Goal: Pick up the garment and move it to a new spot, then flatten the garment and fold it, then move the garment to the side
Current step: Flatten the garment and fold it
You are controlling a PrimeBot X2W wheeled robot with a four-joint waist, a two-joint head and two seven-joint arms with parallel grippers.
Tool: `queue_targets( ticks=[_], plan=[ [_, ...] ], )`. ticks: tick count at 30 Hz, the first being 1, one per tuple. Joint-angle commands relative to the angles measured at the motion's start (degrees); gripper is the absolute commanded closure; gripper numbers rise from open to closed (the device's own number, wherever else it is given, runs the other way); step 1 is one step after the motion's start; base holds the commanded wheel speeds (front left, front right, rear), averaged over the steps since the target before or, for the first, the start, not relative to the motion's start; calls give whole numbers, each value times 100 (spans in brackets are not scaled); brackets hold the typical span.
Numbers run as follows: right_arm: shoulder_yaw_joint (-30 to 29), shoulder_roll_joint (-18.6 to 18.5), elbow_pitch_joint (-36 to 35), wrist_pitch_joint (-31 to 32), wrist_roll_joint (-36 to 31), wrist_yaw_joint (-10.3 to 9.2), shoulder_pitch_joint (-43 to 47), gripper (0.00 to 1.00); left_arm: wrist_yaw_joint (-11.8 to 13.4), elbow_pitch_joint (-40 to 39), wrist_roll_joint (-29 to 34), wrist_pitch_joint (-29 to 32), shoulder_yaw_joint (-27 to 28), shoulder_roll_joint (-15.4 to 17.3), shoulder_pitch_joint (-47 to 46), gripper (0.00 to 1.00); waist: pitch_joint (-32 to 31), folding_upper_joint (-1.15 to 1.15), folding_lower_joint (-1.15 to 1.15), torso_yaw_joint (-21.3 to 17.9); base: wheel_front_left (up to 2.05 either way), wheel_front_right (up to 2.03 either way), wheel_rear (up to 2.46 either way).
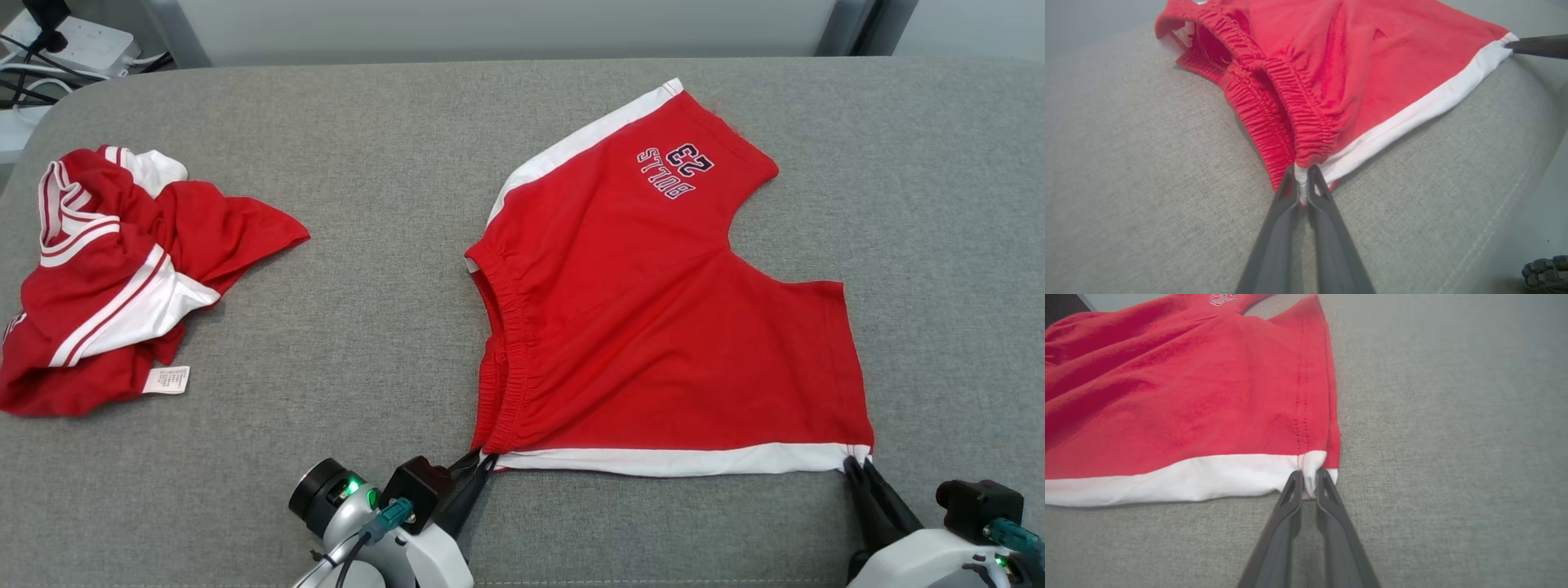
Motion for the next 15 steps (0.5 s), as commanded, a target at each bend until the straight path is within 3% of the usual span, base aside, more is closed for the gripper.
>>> queue_targets(
  ticks=[1,2,9,15],
  plan=[
    [154,-101,-56,-78,47,18,-128,89,1,-146,-74,-35,156,127,-42,100,-5,0,0,-9,0,0,0],
    [196,-102,-20,-78,71,18,-147,100,1,-151,-80,-35,153,134,-40,100,-9,0,0,-18,0,0,0],
    [141,-263,-162,-78,13,18,-146,100,1,-333,-197,-35,65,161,33,100,-117,0,0,-101,0,0,0],
    [-386,-479,-993,-78,-351,18,303,100,1,-1320,-463,-35,-47,320,459,100,-394,0,0,-236,0,0,0]
  ],
)
